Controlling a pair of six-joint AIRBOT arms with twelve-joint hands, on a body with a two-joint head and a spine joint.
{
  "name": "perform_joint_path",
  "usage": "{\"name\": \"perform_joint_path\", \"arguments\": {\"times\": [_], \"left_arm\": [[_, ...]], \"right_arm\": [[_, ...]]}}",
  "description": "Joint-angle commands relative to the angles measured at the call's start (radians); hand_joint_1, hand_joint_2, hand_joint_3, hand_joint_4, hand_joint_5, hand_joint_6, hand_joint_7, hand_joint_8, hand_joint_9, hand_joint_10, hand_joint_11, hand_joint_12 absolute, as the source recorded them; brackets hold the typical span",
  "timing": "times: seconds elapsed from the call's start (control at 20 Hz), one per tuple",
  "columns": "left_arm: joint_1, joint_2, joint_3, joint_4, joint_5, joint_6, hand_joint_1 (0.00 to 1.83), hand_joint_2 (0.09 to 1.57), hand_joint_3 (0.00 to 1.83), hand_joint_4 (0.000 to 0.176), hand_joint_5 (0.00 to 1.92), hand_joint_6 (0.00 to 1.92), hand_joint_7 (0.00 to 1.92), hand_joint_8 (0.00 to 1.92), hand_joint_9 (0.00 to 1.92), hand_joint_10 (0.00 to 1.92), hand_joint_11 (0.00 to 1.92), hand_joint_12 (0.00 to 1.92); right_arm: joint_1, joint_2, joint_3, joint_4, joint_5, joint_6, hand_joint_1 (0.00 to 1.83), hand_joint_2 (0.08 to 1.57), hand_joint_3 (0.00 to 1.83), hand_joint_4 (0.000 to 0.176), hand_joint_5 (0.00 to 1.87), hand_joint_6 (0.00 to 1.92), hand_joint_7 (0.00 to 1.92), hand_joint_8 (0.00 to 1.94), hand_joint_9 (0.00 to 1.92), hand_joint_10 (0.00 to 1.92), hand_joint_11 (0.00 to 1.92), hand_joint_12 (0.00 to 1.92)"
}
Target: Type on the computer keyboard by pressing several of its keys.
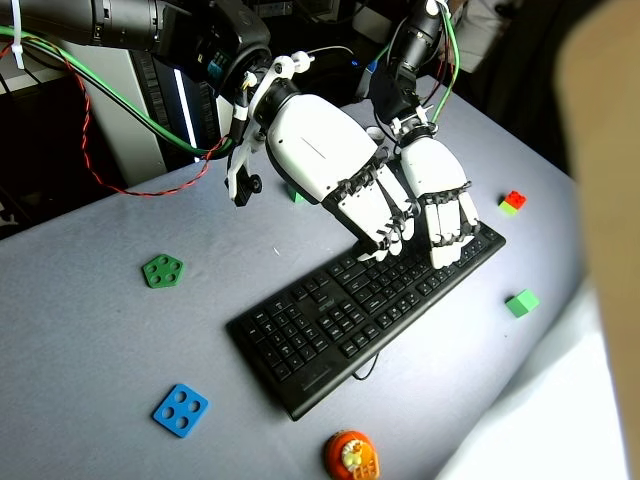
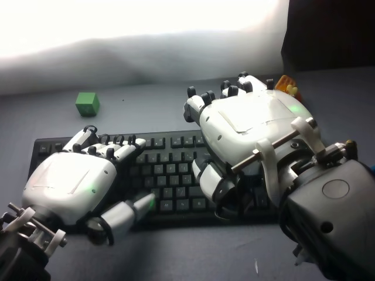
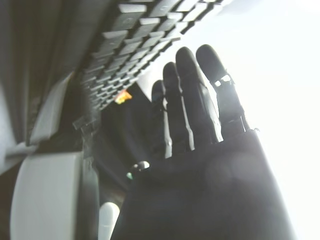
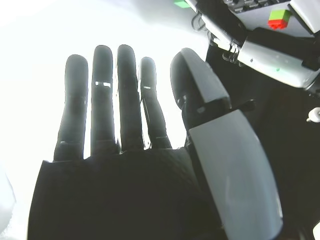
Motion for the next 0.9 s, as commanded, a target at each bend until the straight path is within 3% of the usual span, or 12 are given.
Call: {"name": "perform_joint_path", "arguments": {"times": [0.0,0.15,0.35,0.6,0.8,0.85], "left_arm": [[-0.002,0.011,0.000,0.040,-0.109,0.002,0.00,1.33,0.00,0.002,0.33,0.01,0.47,0.01,0.49,0.03,0.00,1.29],[0.001,0.011,0.000,0.040,-0.111,0.000,0.00,1.29,0.00,0.011,0.33,0.01,0.47,0.01,0.48,0.02,0.00,1.28],[0.001,0.011,0.000,0.040,-0.111,0.001,0.00,1.29,0.00,0.004,0.37,0.02,0.48,0.01,0.49,0.02,0.00,1.28],[0.001,0.011,-0.001,0.040,-0.113,0.000,0.00,1.31,0.01,0.000,0.35,0.00,0.48,0.00,0.50,0.02,0.00,1.28],[0.001,0.011,0.000,0.040,-0.113,0.000,0.00,1.34,0.01,0.001,0.36,0.00,0.49,0.01,0.50,0.02,0.00,1.27],[0.002,0.012,0.000,0.040,-0.113,0.000,0.30,1.35,0.00,0.001,0.34,0.00,0.47,0.01,0.49,0.01,0.00,1.28]], "right_arm": [[0.005,0.002,-0.006,-0.101,0.028,0.004,0.85,1.34,0.00,0.000,0.25,0.52,0.51,0.01,0.23,0.86,0.00,1.58],[0.005,0.002,-0.007,-0.101,0.026,0.004,0.73,1.32,0.00,0.000,0.26,0.52,0.53,0.01,0.25,0.86,0.00,1.59],[0.004,0.003,-0.007,-0.101,0.027,0.001,0.24,1.30,0.00,0.000,0.35,0.58,0.64,0.06,0.33,0.88,0.00,1.62],[0.000,-0.001,-0.007,-0.101,0.021,0.001,0.17,1.31,0.00,0.000,0.37,0.67,0.70,0.09,0.37,0.92,0.00,1.67],[-0.002,-0.002,-0.008,-0.101,0.022,-0.002,0.23,1.31,0.00,0.000,0.36,0.68,0.70,0.08,0.38,0.90,0.00,1.66],[0.000,-0.002,-0.008,-0.101,0.023,-0.002,0.25,1.31,0.00,0.000,0.37,0.68,0.70,0.09,0.38,0.91,0.00,1.67]]}}
